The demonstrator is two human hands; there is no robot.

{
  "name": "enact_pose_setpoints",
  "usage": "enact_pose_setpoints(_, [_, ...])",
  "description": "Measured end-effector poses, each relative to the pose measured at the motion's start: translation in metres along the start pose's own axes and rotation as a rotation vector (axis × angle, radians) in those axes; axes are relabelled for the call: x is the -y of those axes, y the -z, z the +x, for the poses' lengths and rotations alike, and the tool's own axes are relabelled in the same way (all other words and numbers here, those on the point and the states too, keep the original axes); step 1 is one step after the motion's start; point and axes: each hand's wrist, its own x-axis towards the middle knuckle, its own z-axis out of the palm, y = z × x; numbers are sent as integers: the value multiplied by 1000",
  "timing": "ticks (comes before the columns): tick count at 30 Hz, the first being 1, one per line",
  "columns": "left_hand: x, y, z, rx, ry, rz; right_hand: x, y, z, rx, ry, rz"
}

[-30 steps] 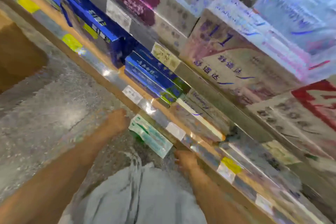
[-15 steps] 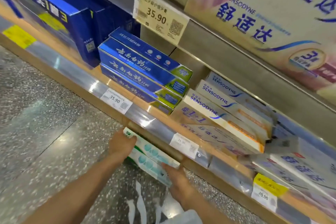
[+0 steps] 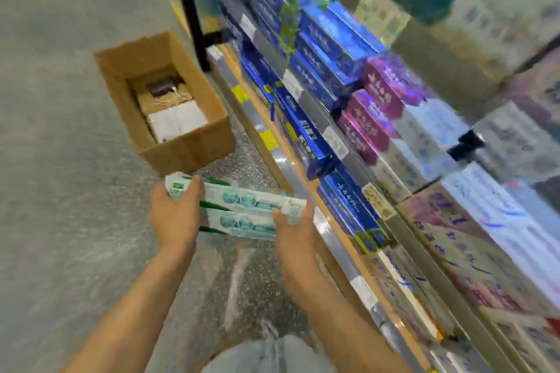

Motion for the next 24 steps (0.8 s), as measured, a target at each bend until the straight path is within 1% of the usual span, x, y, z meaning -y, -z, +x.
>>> enact_pose_setpoints(3, [-131,96,-15,-166,-161,-141,128,-30,-79,118,186,-34])
enact_pose_setpoints(5, [-212,161,-31,-269,-232,-247,208,-47,-134,211,319,10])
enact_pose_setpoints(8, [-319,254,-70,-456,-343,-411,303,-70,-215,311,513,37])
enact_pose_setpoints(10, [-375,313,-102,-593,-412,-545,355,-77,-271,394,653,91])
enact_pose_setpoints(11, [-397,341,-121,-674,-439,-601,376,-78,-301,460,701,125])
enact_pose_setpoints(14, [-435,416,-187,-885,-490,-749,420,-70,-389,655,865,216])
enact_pose_setpoints(16, [-442,459,-232,-993,-516,-872,440,-58,-440,746,1039,233])
enact_pose_setpoints(18, [-445,497,-281,-1087,-499,-977,460,-47,-483,843,1212,248])
enact_pose_setpoints(20, [-438,534,-328,-1146,-524,-1064,472,-45,-517,932,1383,289])
enact_pose_setpoints(22, [-425,566,-371,-1183,-571,-1109,473,-46,-553,1055,1447,344])
enact_pose_setpoints(24, [-408,595,-411,-1269,-592,-1112,461,-46,-592,1226,1411,380])
